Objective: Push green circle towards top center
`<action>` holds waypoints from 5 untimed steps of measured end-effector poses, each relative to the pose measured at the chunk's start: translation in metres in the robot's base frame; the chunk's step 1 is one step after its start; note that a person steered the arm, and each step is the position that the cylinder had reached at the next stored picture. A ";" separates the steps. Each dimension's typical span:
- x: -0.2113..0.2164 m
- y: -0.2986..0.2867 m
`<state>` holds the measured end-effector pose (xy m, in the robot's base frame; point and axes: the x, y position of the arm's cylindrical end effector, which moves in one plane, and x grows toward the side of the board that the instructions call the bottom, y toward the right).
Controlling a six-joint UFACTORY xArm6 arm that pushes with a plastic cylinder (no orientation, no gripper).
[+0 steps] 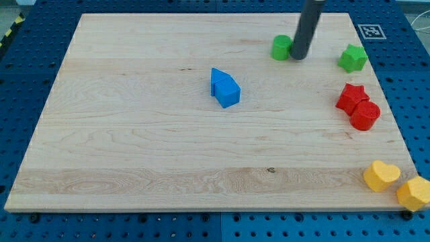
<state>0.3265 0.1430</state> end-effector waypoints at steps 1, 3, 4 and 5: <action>0.000 -0.045; -0.008 -0.040; -0.018 -0.036; -0.044 -0.050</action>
